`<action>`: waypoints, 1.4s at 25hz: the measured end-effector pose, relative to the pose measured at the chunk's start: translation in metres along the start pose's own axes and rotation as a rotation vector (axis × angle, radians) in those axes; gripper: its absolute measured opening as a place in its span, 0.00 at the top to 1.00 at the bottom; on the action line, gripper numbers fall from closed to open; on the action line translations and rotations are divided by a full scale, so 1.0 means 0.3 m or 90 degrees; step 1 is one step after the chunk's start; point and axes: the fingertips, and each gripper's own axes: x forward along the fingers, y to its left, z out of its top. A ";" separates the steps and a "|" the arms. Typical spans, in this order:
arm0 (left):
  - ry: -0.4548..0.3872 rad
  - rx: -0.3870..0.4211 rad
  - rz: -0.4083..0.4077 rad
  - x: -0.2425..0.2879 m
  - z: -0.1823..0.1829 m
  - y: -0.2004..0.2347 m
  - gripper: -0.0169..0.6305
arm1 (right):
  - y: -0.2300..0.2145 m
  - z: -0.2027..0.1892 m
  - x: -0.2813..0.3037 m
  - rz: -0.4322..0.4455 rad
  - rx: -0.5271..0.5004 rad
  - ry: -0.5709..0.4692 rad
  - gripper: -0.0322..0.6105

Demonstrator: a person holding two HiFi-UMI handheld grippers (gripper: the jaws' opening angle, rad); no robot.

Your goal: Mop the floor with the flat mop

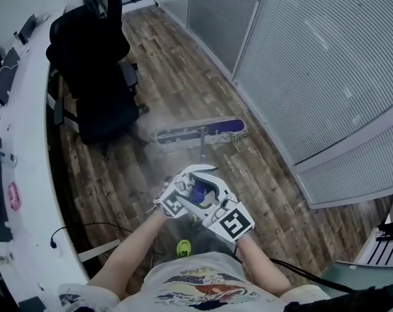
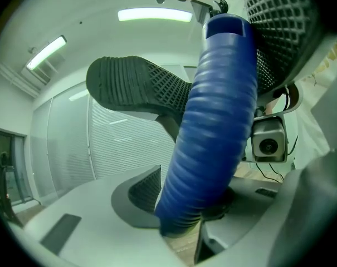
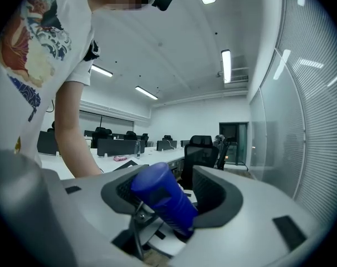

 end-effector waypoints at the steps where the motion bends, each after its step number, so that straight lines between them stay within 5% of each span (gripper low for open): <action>1: 0.000 0.001 -0.001 0.040 -0.005 0.049 0.79 | -0.062 -0.009 0.008 -0.001 0.003 -0.005 0.58; 8: 0.013 0.000 0.001 0.324 -0.062 0.386 0.79 | -0.500 -0.066 0.056 -0.001 0.017 -0.030 0.58; 13: 0.025 -0.005 0.000 0.449 -0.051 0.509 0.79 | -0.676 -0.054 0.046 0.010 0.014 -0.045 0.58; 35: 0.039 -0.008 0.009 0.523 0.009 0.607 0.79 | -0.799 0.010 0.028 0.012 -0.005 -0.072 0.58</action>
